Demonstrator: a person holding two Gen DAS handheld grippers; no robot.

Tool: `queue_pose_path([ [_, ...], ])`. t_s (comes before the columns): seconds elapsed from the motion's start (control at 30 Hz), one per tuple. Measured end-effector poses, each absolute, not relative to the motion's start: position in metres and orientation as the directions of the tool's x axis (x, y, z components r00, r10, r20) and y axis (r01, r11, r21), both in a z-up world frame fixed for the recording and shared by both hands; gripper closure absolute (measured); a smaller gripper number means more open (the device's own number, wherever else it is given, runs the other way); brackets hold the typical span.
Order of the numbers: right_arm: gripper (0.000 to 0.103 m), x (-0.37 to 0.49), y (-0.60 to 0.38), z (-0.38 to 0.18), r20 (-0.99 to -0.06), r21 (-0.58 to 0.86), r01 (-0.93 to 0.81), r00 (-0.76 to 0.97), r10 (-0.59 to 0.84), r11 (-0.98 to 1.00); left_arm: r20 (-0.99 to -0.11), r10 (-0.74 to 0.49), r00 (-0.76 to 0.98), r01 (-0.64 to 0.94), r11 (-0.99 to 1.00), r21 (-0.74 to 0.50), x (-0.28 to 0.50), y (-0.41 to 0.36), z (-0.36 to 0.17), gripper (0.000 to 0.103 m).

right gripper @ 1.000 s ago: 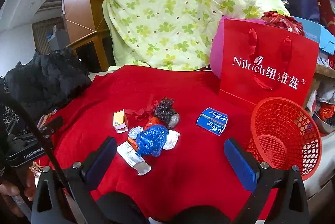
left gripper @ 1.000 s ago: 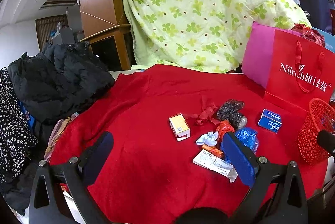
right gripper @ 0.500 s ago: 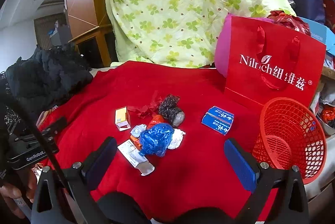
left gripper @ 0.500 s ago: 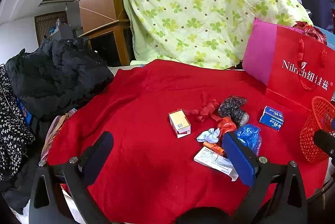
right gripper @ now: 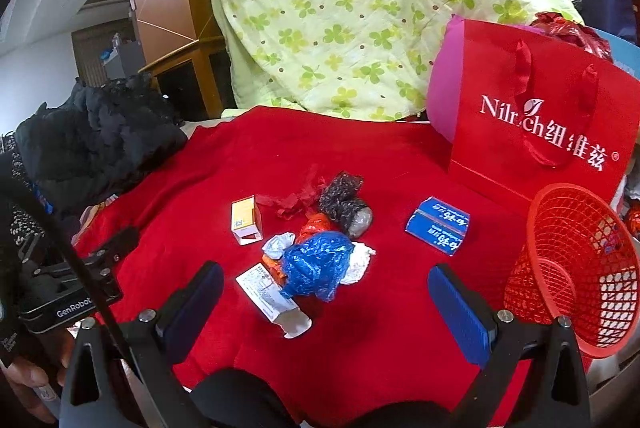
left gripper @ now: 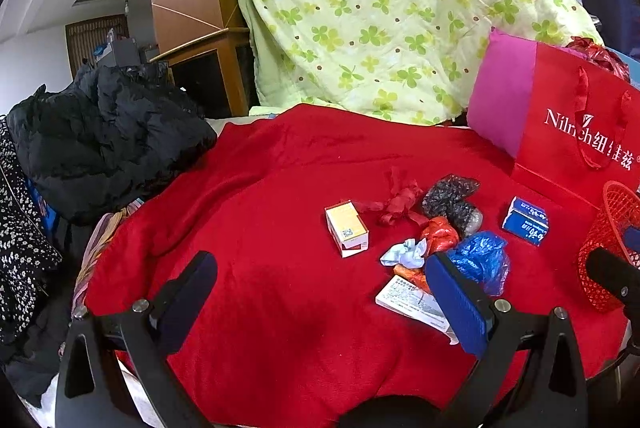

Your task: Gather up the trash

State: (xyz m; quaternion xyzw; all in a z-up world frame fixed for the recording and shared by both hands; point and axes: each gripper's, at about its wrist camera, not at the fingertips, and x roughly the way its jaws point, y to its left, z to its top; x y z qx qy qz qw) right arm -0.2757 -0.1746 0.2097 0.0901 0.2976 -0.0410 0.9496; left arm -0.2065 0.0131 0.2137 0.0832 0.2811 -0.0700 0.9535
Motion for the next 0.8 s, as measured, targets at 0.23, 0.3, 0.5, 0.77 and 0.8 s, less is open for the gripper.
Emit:
queue_pose_path([
  [0.23,0.000,-0.253,-0.176,0.187,-0.590,0.170,0.076,0.806,0.040,0.983,-0.597,-0.090,0.797,0.188,0.977,0.104,-0.189,0.015,0.191,0.000],
  [0.3,0.006,-0.242,-0.181,0.171,-0.605,0.193,0.061,0.793,0.070,0.979,-0.624,-0.095,0.776,0.192,0.977,0.090,-0.182,0.018,0.180,0.000],
  [0.5,0.019,-0.208,-0.192,0.133,-0.664,0.197,0.051,0.742,0.095,0.979,-0.721,-0.080,0.689,0.189,0.979,0.072,-0.155,0.026,0.137,0.000],
  [0.77,0.019,-0.149,-0.205,0.104,-0.692,0.292,0.086,0.707,0.149,0.953,-0.788,-0.108,0.607,0.231,0.972,0.044,-0.137,0.016,0.105,0.000],
  [0.8,0.020,-0.140,-0.207,0.099,-0.698,0.297,0.098,0.701,0.146,0.950,-0.791,-0.108,0.602,0.234,0.971,0.045,-0.136,0.014,0.103,0.000],
])
